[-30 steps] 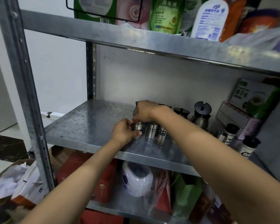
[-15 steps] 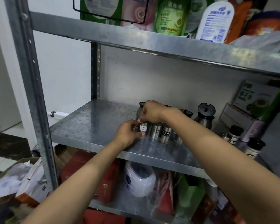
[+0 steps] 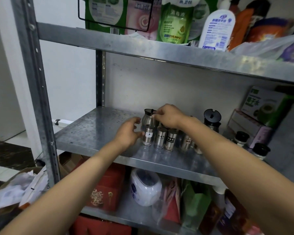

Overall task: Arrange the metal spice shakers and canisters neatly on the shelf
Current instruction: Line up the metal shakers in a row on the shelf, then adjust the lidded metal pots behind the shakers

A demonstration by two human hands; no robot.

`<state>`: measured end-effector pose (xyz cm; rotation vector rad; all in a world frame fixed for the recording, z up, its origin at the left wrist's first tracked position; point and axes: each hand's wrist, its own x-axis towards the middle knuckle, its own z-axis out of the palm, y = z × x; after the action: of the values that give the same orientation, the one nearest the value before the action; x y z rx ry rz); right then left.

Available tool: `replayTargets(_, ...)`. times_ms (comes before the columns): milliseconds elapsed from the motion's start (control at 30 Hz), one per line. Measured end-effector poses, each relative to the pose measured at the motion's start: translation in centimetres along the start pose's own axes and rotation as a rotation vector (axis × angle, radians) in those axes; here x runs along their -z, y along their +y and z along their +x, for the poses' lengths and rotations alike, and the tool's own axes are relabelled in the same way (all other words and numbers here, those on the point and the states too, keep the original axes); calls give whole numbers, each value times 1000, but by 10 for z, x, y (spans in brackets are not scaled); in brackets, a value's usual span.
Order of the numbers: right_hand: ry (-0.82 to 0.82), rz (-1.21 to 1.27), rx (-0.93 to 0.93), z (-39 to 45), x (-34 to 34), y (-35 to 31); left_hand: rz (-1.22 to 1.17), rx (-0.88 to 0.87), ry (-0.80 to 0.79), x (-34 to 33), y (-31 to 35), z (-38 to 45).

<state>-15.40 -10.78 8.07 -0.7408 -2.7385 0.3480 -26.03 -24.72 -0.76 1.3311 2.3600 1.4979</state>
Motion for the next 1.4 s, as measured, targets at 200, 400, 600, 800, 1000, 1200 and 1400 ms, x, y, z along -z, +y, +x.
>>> replayTargets(200,53,-30,-17,-23,23,27,118,-154,30,13,38,8)
replayTargets(400,73,-87,-54,-51,45,63,236,-296,-29,-11,72,20)
replayTargets(600,94,-107,-128,-69,62,111,285,-414,-43,-49,104,36)
replayTargets(800,128,-183,-211,-74,80,157,290,-462,-188,-84,128,55)
replayTargets(1000,149,-226,-219,-63,98,194,419,-486,-242,-115,148,80)
replayTargets(1200,193,-118,-310,-46,103,229,487,-514,-345,-148,164,100)
replayTargets(1400,230,-34,-281,-20,98,251,520,-460,-408,-179,170,116)
